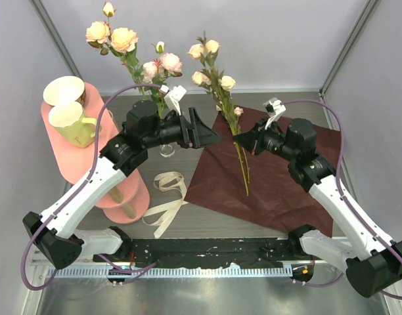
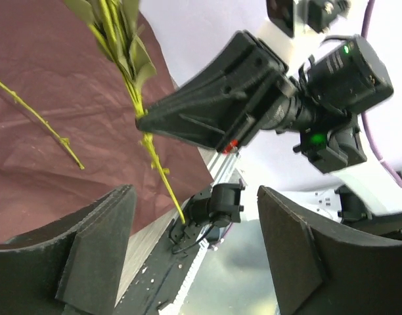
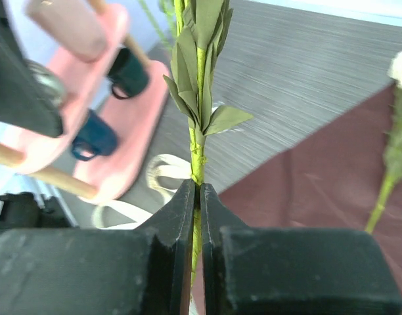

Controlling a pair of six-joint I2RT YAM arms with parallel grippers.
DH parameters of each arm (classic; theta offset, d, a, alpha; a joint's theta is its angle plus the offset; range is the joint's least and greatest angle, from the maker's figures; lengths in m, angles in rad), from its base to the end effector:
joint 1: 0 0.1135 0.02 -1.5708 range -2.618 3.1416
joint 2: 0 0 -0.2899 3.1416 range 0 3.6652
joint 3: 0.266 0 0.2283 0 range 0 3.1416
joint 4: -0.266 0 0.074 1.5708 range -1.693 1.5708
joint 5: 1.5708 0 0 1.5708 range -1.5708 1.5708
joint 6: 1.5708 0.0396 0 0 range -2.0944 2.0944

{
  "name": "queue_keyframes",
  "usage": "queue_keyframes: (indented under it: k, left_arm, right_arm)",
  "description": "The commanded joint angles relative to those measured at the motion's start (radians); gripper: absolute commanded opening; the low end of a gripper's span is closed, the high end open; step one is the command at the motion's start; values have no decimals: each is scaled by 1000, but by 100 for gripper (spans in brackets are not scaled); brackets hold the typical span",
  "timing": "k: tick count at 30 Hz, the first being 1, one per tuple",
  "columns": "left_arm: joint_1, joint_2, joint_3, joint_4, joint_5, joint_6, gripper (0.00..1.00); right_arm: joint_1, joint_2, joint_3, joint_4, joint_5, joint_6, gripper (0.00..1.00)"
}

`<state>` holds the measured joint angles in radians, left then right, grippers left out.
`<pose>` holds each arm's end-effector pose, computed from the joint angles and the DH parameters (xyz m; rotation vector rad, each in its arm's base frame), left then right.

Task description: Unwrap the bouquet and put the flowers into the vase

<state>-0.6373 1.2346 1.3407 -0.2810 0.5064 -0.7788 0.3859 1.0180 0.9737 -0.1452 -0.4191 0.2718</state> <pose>0.1847 -0.1606 0.4513 0.2804 1.9480 -1.4273 0.1780 0.0897 0.3897 -0.4170 1.7729 0.8398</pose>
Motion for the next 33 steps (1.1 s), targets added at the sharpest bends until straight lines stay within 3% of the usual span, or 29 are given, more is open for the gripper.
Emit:
queue_keyframes:
  k: [1, 5, 9, 11, 21, 23, 26, 28, 32, 33]
  left_arm:
    - [-30, -14, 37, 101, -181, 7, 75]
    - [-30, 12, 73, 114, -253, 7, 70]
    - [-32, 75, 147, 68, -241, -7, 87]
    - [-30, 88, 169, 72, -241, -16, 87]
    - [-32, 190, 284, 66, -192, -31, 59]
    - [-32, 200, 287, 78, -177, -40, 57]
    - [-30, 207, 295, 83, -177, -36, 41]
    - [-30, 207, 290, 98, -180, -36, 35]
    - [-30, 206, 293, 101, -180, -14, 6]
    - [-30, 204, 290, 98, -181, -7, 4]
  right_arm:
    - [25, -70, -56, 226, -132, 109, 1]
    - [34, -101, -72, 210, -152, 93, 1]
    - [39, -147, -96, 207, -155, 76, 1]
    - [41, -157, -99, 199, -162, 63, 1]
    - [53, -194, -107, 154, -153, 9, 1]
    - [56, -196, -105, 151, -147, -2, 1]
    - [62, -196, -105, 115, -145, -16, 1]
    - [67, -194, -105, 111, -147, -23, 1]
    - [74, -193, -112, 107, -142, -31, 1]
    - [74, -191, -113, 107, -127, -29, 4]
